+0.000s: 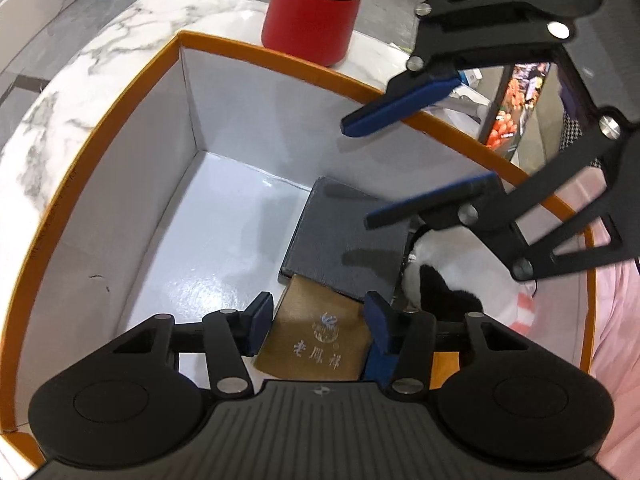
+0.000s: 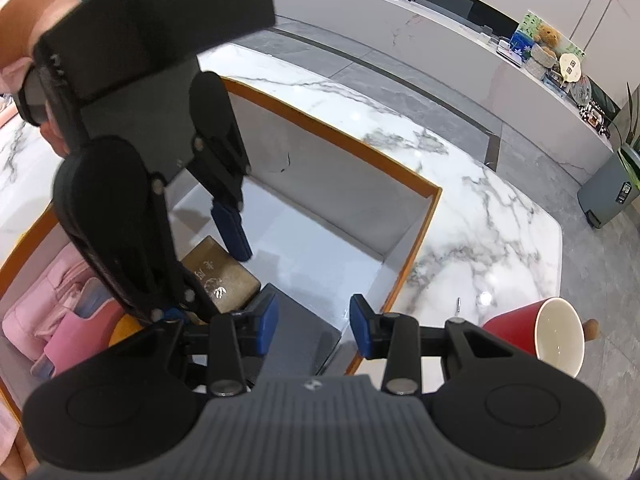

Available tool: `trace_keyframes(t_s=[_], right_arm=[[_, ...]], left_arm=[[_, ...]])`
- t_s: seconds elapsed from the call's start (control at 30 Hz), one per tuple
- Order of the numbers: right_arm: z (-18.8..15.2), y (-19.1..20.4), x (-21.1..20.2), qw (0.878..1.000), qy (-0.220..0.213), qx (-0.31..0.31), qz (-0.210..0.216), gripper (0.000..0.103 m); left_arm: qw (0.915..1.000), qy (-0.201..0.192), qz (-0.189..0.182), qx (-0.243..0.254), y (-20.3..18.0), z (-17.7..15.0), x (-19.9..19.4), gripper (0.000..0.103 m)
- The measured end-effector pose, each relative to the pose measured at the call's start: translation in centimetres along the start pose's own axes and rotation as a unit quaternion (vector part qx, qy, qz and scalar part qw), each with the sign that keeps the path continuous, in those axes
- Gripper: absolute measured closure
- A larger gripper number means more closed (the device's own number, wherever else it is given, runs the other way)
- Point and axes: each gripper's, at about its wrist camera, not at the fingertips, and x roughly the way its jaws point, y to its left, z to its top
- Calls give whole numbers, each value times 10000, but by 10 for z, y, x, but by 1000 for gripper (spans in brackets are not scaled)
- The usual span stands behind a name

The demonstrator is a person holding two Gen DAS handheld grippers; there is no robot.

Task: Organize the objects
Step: 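Lower the gray box and gold box into the orange box and open both grippers, then move the left gripper to the yellow tape measure while the right gripper approaches the card box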

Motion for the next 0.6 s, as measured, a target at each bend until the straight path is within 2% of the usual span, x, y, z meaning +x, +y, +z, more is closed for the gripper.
trace_keyframes(t_s=[0.27,0.43,0.5,0.6], right_arm=[[0,5,-1,10000,23,-19,61,61],[5,9,-18,9998,-107,125,142,61],[8,16,-27,9997,-172,99,157,56],[14,32,-38,9996,-259,-5,138,56]], left_arm=[[9985,-376,372,-134,-10,-13,-13,43],[9948,-866,522,-138,-30,-37,-53,42],[9922,-1076,618,-155,-39,-47,-71,41],[9872,-1323,841,-302,-57,-59,-95,41]])
